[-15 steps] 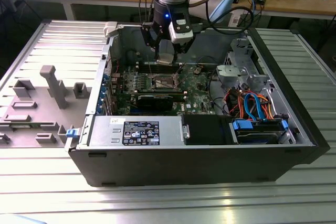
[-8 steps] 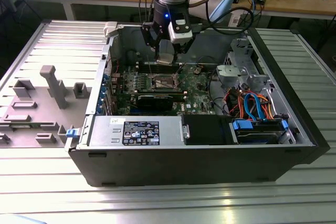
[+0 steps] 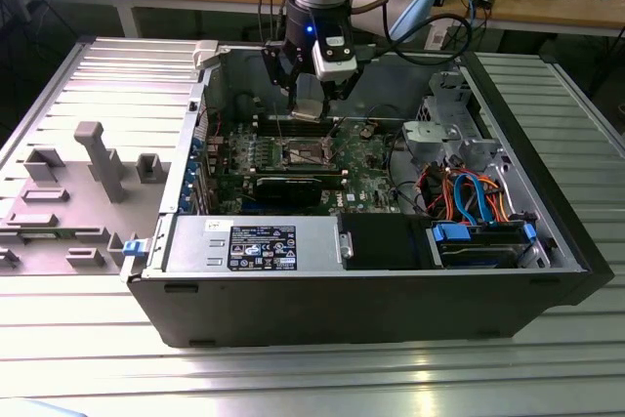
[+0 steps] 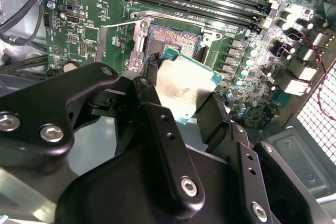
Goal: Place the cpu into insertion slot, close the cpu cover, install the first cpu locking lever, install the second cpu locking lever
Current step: 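Place the cpu into insertion slot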
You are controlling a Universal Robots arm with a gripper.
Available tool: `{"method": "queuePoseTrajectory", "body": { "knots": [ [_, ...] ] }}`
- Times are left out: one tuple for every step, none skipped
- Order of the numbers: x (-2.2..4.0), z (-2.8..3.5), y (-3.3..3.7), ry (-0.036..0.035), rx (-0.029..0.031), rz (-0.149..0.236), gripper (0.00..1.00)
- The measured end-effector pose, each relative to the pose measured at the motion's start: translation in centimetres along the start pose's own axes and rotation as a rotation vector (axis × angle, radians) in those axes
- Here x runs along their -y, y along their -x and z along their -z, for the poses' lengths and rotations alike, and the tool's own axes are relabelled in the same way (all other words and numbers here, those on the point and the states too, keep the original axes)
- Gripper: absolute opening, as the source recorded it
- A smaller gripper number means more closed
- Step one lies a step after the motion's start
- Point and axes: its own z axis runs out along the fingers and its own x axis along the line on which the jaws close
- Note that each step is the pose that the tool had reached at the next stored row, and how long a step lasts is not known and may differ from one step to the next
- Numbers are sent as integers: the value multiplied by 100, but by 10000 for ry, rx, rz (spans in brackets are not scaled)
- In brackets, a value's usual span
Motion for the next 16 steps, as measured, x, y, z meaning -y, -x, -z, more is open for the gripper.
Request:
{"method": "queuePoseTrajectory", "body": {
  "knots": [
    [0,0,0,1,1,-23,55],
    [0,0,0,1,2,-36,55],
    [0,0,0,1,3,-56,55],
    [0,0,0,2,3,-81,55],
    [0,0,0,2,4,-103,55],
    [0,-1,0,2,5,-115,55],
    [0,-1,0,3,6,-134,55],
    [0,-1,0,4,7,-157,55],
    [0,-1,0,4,8,-175,55],
    [0,-1,0,4,8,-191,55],
    [0,-1,0,4,9,-203,55],
    [0,-1,0,5,9,-219,55],
    [0,-1,0,5,10,-231,55],
    [0,-1,0,5,11,-250,55],
    [0,-1,0,6,11,-266,55],
    [0,-1,0,6,12,-277,55]
  ]
}}
